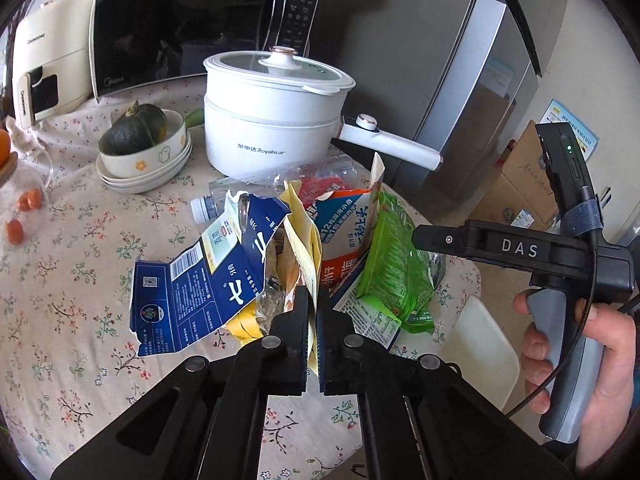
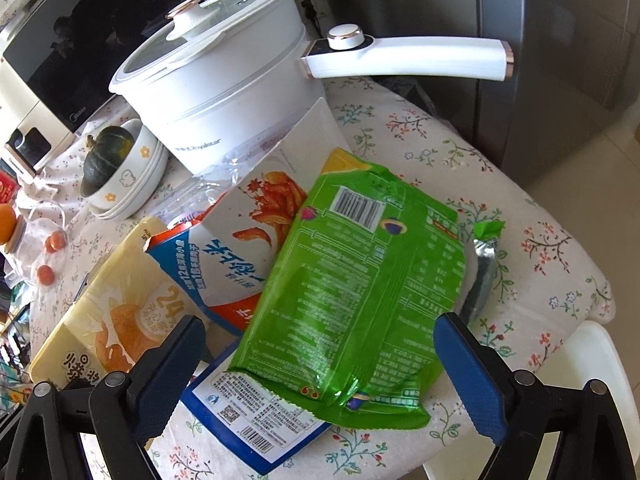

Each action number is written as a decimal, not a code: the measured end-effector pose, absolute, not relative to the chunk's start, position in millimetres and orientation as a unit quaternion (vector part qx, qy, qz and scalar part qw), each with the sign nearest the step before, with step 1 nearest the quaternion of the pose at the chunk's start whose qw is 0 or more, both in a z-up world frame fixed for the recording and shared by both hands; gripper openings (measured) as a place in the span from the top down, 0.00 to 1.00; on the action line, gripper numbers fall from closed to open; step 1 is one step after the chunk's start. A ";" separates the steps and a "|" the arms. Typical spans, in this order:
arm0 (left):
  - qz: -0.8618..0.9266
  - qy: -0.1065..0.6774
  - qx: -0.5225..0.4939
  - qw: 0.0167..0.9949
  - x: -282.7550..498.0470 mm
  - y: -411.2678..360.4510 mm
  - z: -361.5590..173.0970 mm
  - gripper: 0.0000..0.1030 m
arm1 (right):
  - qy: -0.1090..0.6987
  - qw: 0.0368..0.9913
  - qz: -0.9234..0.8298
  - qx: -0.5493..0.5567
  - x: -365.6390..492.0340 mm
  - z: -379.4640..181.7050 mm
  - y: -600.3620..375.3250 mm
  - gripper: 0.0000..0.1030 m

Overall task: Collect trash
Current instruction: 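Grasp the green snack bag with the right tool while the left tool holds the strip, then lift and carry both held items over the white plastic bin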

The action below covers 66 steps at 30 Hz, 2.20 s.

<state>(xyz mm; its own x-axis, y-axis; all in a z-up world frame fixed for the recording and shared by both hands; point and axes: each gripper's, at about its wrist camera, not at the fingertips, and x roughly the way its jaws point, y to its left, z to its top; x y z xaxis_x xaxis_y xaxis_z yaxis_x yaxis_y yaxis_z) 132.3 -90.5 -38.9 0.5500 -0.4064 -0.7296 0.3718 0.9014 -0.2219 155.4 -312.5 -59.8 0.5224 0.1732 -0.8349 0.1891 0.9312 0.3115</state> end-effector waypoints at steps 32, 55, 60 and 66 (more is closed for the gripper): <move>-0.247 0.378 -0.085 0.888 129.1 -71.6 -14.0 0.99 | 0.537 0.830 -0.040 0.145 116.0 -98.3 -323.5 0.10; -0.253 0.357 -0.093 0.894 123.6 -62.3 -2.1 0.99 | 0.460 0.884 -0.068 -0.041 131.3 -100.1 -240.2 0.87; -0.252 0.355 -0.089 0.896 122.8 -63.6 -1.7 0.99 | 0.447 0.893 -0.057 0.014 128.6 -85.0 -262.7 0.89; -0.253 0.355 -0.092 0.895 123.5 -63.2 -2.2 0.99 | 0.426 0.901 -0.044 0.070 121.4 -66.6 -279.7 0.91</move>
